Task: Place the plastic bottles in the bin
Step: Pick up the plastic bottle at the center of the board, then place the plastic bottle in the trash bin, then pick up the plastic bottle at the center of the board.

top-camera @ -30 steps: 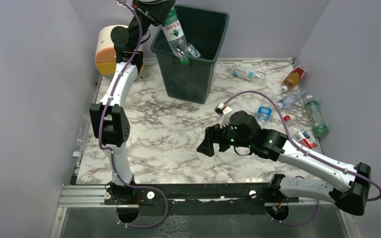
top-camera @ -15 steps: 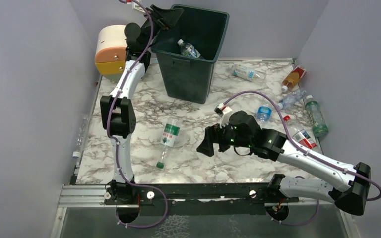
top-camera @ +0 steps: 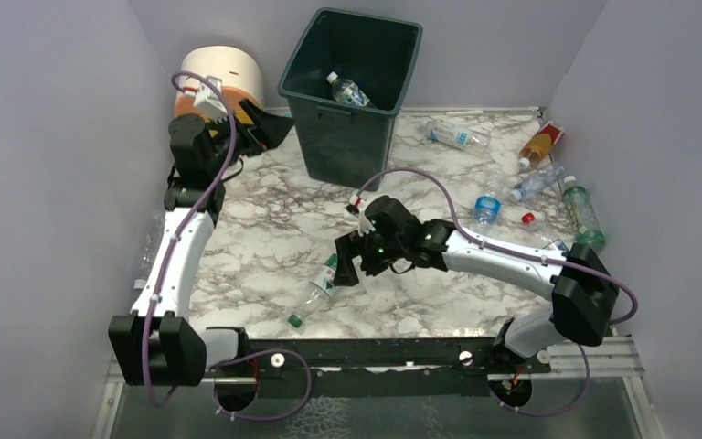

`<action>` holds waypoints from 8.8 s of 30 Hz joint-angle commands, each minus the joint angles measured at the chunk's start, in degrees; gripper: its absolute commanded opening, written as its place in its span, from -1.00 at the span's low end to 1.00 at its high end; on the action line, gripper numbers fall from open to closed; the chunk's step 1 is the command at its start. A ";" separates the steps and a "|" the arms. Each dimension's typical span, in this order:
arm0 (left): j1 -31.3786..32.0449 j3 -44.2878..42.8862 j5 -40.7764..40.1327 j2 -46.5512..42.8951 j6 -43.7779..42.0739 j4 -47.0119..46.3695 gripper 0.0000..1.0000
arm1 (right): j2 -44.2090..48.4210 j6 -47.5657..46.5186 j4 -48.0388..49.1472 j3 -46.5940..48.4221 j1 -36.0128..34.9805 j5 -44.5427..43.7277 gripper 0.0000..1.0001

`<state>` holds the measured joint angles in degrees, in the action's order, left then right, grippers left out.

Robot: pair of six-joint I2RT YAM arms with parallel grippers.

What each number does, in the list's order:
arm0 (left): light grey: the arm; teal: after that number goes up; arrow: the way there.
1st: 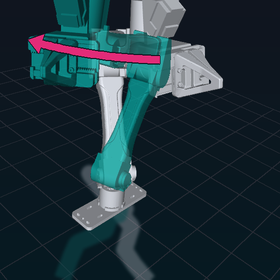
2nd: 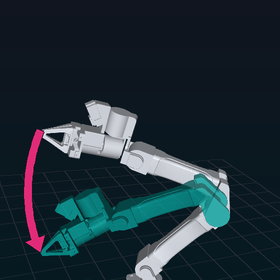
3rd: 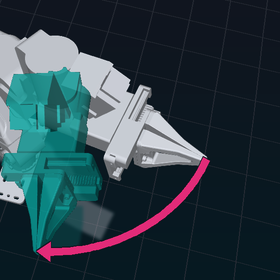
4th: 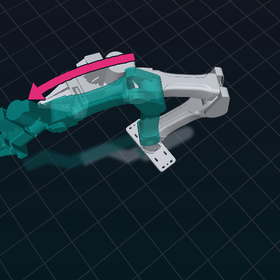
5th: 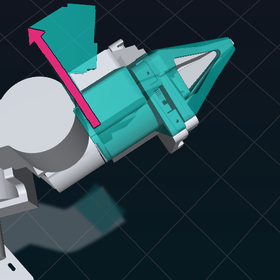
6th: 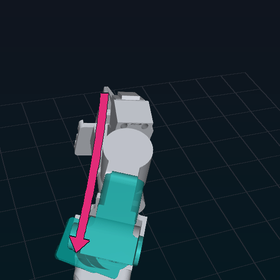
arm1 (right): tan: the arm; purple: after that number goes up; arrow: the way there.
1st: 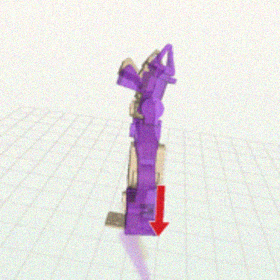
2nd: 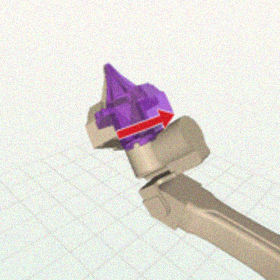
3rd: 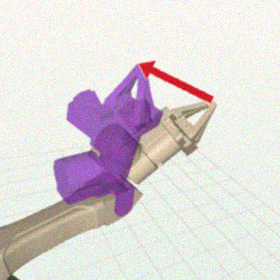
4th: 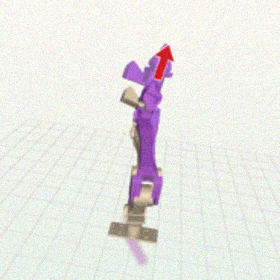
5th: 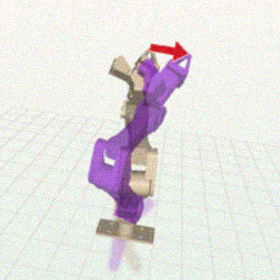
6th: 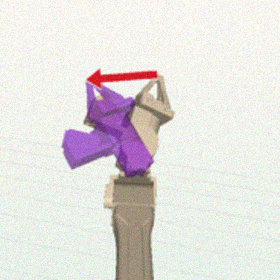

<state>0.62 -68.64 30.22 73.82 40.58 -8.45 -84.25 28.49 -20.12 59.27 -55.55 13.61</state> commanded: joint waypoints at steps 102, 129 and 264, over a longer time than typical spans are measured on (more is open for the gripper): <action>15.82 33.45 -14.73 -17.87 4.58 16.17 0.98 | -25.30 8.84 6.68 16.53 7.03 -9.13 0.99; 14.23 29.44 -12.59 -16.80 -0.31 20.36 0.98 | -30.54 3.32 6.84 19.90 7.13 -8.87 0.21; 8.60 25.44 2.63 -18.67 -2.51 4.71 0.98 | -7.18 -3.78 -4.18 1.65 47.00 -35.34 0.99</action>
<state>9.37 -44.53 31.29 59.02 38.63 -3.68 -89.62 25.30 -26.33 58.35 -9.19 -15.81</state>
